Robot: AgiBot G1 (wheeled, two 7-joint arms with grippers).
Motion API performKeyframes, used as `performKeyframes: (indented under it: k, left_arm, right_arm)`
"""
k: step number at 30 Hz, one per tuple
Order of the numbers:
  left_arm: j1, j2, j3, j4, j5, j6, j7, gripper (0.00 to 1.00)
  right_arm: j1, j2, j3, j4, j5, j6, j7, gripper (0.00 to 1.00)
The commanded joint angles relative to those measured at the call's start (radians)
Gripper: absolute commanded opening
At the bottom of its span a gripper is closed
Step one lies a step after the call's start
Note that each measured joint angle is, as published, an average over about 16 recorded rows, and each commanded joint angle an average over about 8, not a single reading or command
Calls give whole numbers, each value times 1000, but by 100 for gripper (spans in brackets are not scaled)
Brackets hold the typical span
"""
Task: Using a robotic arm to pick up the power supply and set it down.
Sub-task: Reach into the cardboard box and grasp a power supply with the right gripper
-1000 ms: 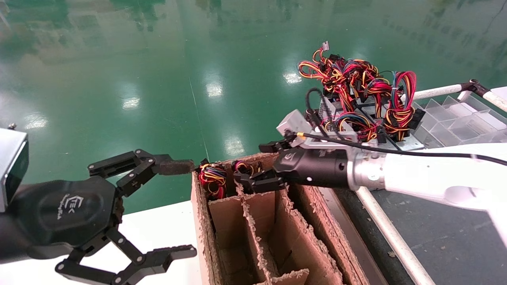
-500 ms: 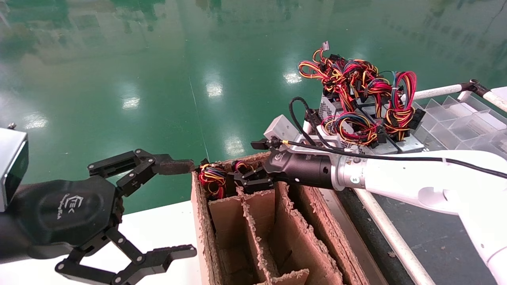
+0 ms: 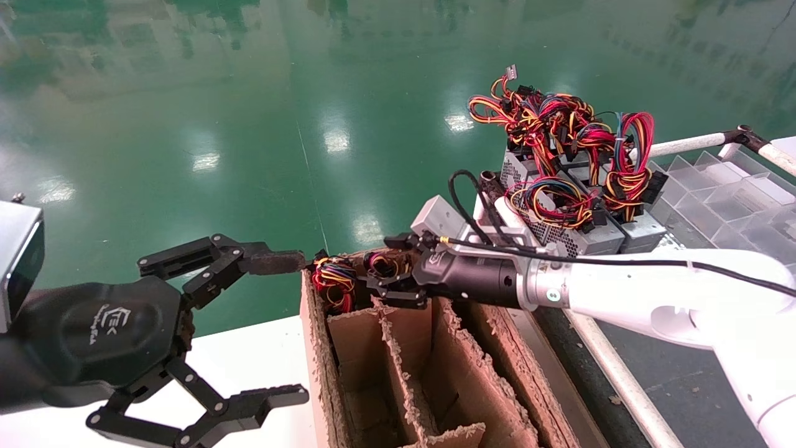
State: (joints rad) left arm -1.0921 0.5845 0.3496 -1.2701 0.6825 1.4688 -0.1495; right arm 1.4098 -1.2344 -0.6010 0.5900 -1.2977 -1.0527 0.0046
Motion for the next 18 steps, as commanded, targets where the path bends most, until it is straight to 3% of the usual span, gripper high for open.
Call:
performKeyframes:
  k: [1,18]
  left_arm:
    - [0,0,0,0,0,0,0,100]
    - [0,0,0,0,0,0,0,100]
  right_arm:
    - [-5,-1,-1,1,-1,0,-4,0]
    - [-1,-22,-1,-43,-6,18,-44,0]
